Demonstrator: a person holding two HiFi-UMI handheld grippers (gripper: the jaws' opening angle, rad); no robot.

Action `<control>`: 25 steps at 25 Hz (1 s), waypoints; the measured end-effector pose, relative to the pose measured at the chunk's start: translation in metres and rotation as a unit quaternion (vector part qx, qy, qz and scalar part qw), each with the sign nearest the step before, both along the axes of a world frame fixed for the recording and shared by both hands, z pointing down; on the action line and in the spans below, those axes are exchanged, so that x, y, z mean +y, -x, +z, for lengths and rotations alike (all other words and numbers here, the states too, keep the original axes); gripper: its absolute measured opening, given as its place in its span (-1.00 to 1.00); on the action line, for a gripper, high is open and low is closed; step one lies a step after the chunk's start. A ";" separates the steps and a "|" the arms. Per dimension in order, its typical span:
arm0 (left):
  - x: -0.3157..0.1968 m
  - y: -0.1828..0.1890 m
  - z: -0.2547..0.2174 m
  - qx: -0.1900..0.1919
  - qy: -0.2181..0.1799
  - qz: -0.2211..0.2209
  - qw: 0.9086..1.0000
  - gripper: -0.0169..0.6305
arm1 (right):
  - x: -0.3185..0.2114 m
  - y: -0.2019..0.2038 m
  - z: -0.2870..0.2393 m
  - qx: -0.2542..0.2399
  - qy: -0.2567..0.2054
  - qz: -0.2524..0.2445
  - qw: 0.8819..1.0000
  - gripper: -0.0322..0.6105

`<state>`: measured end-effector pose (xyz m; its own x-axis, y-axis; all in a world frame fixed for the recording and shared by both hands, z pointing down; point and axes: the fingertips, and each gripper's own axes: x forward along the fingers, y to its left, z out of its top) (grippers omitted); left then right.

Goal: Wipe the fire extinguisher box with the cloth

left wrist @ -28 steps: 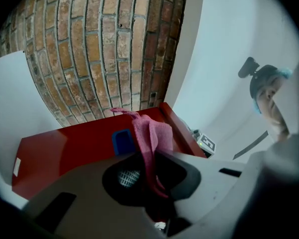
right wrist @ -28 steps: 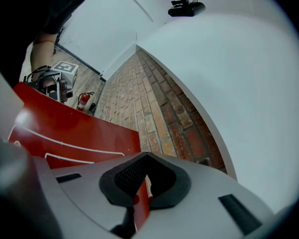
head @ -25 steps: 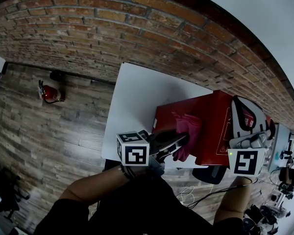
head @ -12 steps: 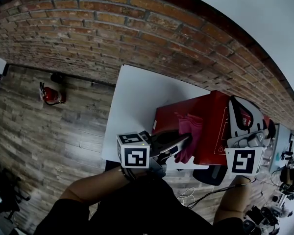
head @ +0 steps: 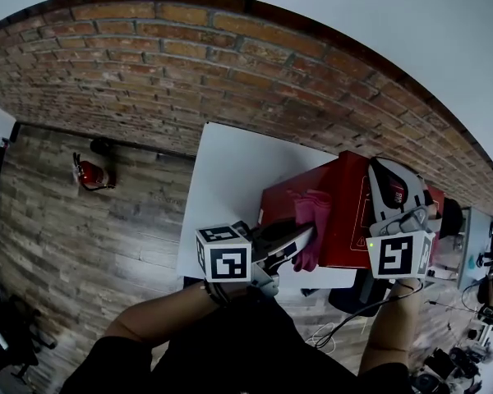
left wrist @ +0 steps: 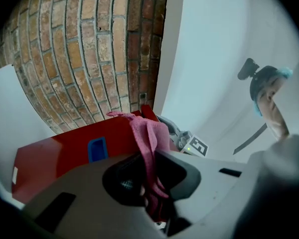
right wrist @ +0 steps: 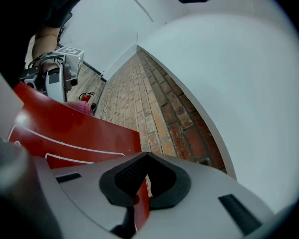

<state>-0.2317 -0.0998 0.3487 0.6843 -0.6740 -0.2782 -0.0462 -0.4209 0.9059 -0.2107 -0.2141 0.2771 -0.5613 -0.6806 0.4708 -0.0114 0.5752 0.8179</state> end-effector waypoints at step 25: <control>0.058 0.052 -0.065 -0.047 -0.057 0.005 0.997 -0.73 | 0.094 -0.053 -0.099 -0.352 -0.094 0.134 0.921 -0.84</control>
